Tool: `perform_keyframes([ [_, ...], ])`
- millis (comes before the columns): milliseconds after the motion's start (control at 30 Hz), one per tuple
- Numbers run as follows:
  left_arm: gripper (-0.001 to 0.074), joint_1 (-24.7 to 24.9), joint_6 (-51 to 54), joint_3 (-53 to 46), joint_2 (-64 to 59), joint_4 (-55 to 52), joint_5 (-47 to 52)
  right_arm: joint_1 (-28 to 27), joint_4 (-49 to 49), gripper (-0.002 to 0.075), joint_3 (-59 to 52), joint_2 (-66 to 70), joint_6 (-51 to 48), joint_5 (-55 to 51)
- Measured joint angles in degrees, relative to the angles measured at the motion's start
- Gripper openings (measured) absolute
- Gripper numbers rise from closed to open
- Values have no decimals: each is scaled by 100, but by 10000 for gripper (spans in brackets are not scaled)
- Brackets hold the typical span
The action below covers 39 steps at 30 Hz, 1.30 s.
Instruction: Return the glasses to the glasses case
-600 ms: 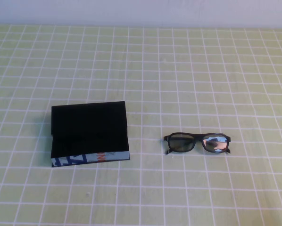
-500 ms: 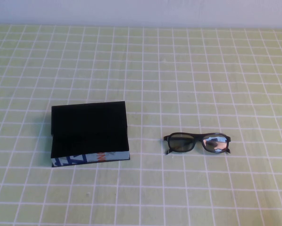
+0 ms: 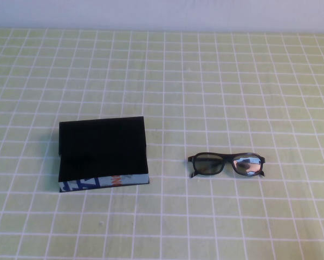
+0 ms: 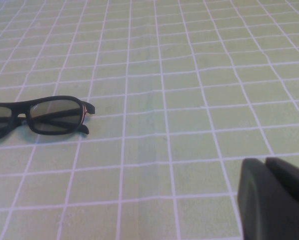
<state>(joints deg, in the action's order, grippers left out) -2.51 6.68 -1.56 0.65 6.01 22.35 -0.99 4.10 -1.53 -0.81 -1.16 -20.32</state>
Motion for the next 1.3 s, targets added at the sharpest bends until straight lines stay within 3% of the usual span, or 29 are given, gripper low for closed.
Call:
perform_keyframes([
  [667,-4,0,88,0,0,-143,0,0,0,-13,0,0,0,0],
  [1033,-4,0,683,0,0,-3051,-64,0,3,-13,0,0,0,0],
  [1300,-4,22,722,0,0,-3428,-66,0,3,-13,0,0,0,0],
])
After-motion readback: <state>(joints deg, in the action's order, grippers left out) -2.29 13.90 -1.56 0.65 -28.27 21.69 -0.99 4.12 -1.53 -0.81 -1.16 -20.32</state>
